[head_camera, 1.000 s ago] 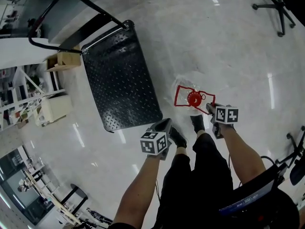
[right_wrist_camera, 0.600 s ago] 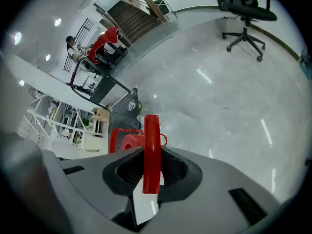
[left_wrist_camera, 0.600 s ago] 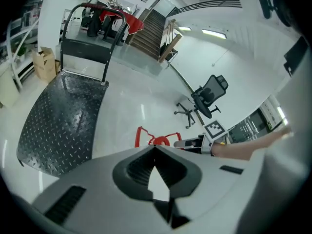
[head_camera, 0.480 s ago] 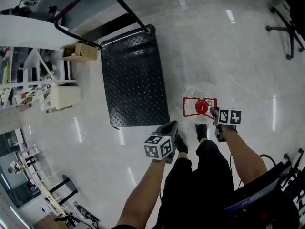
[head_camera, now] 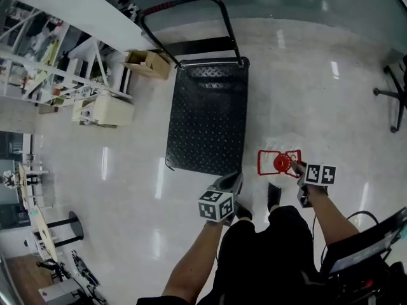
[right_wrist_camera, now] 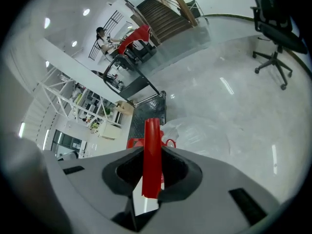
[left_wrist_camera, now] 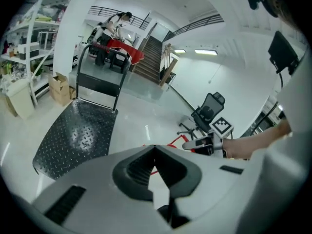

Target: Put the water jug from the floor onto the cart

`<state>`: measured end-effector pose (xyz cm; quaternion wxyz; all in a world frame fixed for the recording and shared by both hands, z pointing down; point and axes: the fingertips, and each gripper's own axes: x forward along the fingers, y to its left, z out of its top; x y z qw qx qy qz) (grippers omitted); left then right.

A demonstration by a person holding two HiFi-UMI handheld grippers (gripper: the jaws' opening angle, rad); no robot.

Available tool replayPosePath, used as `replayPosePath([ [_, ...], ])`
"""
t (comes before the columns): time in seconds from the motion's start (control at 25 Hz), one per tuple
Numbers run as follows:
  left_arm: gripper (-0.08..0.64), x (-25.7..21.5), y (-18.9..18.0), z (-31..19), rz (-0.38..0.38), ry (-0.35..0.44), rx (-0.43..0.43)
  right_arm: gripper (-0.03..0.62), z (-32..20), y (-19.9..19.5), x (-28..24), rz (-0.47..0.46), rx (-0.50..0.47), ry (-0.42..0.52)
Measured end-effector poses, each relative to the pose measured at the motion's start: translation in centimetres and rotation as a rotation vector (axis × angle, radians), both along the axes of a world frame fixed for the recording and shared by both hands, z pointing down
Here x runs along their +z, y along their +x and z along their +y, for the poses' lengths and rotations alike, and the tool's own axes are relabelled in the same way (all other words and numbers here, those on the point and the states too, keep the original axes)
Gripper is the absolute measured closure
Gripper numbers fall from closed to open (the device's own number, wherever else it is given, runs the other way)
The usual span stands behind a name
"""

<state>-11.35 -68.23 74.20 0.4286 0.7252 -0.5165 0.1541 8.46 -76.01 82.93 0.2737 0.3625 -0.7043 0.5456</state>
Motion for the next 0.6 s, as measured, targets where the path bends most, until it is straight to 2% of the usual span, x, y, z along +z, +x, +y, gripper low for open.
replayPosePath([
  [0.12, 0.560, -3.0, -2.1, 1.1, 0.002, 0.057, -0.052, 0.515, 0.3, -2.4, -3.0, -0.019, -0.041, 0.027],
  [0.28, 0.560, -5.8, -5.9, 3.2, -0.041, 0.093, -0.070, 0.515, 0.8, -7.3, -6.5, -0.047, -0.084, 0.062],
  [0.48, 0.560, -9.8, -11.8, 5.3, -0.050, 0.179, -0.148, 0.515, 1.0, -15.0, -10.0, -0.087, -0.128, 0.086],
  [0.6, 0.560, -11.4, -16.4, 7.4, -0.070, 0.197, -0.193, 0.515, 1.7, -20.6, -11.9, -0.116, -0.160, 0.098],
])
